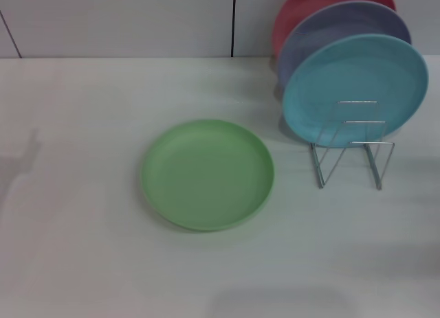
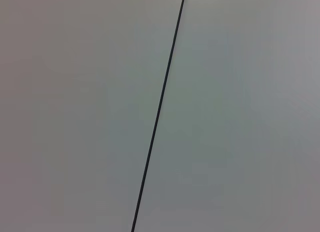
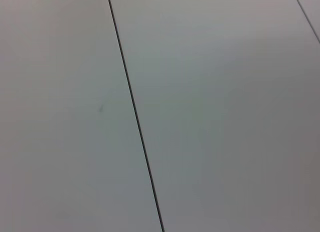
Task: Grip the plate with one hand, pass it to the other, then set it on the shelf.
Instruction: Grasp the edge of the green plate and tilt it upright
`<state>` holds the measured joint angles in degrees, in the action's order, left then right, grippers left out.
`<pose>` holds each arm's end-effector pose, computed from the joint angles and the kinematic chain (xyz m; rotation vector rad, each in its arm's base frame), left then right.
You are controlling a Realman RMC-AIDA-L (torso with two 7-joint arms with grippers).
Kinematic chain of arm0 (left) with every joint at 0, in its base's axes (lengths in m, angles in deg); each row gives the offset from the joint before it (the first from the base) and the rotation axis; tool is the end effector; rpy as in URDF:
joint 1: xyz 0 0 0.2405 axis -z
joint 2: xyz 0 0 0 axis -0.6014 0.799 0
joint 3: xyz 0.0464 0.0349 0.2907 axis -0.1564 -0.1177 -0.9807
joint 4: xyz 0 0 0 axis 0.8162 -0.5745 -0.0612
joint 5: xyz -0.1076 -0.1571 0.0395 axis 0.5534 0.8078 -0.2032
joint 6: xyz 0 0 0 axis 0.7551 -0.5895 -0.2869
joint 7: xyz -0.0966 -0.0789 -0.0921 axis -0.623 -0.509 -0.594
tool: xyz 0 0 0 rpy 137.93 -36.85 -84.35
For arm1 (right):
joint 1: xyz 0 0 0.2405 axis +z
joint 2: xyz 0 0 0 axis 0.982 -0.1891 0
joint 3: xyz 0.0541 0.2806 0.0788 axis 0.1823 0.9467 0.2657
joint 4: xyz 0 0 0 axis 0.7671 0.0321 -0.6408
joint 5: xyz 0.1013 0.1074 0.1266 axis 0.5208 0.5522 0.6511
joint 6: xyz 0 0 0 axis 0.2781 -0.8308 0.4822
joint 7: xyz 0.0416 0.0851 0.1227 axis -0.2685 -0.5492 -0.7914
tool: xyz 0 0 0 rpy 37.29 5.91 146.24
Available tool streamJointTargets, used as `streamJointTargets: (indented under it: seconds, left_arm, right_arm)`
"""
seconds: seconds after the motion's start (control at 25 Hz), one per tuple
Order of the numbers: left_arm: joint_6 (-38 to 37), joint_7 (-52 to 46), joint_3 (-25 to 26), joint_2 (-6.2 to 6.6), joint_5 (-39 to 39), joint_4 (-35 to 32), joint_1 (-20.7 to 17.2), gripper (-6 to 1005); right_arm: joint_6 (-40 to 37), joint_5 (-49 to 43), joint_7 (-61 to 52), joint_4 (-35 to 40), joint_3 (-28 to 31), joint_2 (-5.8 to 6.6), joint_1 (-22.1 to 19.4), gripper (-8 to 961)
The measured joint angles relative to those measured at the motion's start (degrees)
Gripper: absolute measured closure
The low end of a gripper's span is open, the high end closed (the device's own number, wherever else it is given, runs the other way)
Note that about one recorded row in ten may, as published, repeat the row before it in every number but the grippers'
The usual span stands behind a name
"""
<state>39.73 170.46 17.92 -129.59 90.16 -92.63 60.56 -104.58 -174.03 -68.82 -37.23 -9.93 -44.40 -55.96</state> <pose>-0.3537 0.3191 0.0516 -1.3663 -0.4625 -1.0748 0.3832 0.3076 0.0703 -1.0687 0.4880 0.9221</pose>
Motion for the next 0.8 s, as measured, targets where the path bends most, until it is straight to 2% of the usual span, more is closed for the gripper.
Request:
streamJointTargets:
  seconds: [0.48,0.64,0.8]
  left_arm:
    - [-0.1,-1.6,-1.1,0.08,0.0,-0.4,-0.1,153]
    - [-0.5,-8.3,-3.4,0.31,0.0,-3.1,0.1,153]
    - [-0.8,-21.9,-9.1,0.31,0.0,-9.7,0.3,154]
  right_arm:
    - [0.0,0.0,0.0,-0.1,0.0,-0.02,0.5,234]
    - [0.2,0.0,0.0,-0.1,0.0,-0.07,0.8,234]
    - [0.4,0.0,0.0,-0.3,0.0,-0.1,1.0,235]
